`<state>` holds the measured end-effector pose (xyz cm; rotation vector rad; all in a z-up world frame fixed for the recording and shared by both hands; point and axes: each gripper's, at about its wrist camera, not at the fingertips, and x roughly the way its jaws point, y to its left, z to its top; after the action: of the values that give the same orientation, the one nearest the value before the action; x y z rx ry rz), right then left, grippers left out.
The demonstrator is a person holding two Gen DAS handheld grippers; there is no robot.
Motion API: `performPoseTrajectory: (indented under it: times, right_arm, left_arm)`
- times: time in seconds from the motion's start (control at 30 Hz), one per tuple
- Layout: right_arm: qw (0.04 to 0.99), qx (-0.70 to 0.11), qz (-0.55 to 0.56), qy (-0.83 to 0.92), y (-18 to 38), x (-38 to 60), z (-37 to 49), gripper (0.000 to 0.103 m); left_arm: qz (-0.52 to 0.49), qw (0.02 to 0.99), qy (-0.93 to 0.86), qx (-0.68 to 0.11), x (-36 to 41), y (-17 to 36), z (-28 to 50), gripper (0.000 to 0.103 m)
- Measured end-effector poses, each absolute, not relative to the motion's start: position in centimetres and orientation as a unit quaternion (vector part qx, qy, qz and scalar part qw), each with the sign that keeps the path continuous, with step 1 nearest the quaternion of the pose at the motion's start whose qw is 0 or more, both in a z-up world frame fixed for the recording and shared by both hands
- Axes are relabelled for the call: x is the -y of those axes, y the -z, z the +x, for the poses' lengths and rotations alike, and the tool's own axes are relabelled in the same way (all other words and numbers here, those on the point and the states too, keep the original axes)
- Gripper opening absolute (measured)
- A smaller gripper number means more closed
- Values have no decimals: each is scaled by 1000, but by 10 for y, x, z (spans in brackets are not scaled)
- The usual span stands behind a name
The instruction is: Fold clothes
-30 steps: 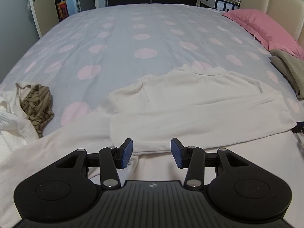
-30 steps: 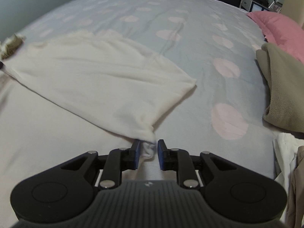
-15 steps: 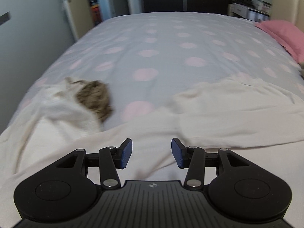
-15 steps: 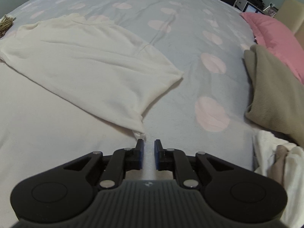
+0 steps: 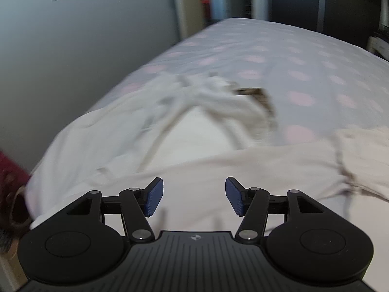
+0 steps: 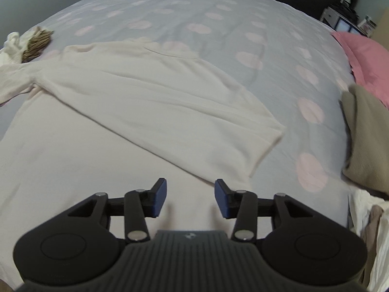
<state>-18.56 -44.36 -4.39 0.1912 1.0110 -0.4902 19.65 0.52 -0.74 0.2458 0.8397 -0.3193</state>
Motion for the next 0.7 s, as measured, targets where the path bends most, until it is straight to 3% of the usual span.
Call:
performPoseTrajectory:
  times: [0.17,0.3,0.47,0.57,0.7]
  right_arm:
    - [844,-481,91,218,38,431,-175,55]
    - [844,-483,85,216,35,424,-167,60]
    - [844,-485,90,209,35,419,-157,62]
    - [842,-490,102,201,38,418,-152,68]
    - [844,-489,95,198,38,413,-148,63]
  left_arm:
    - [87,902,106,-408,-48,9,210,55]
    - [61,906,70,-414,-72,14,218,62]
    - [32,899,47,-435,-94,22,225,63]
    - [3,897,52,-438,-104,24,225,62]
    - [-11,892,64,-448,-110,26,226,24]
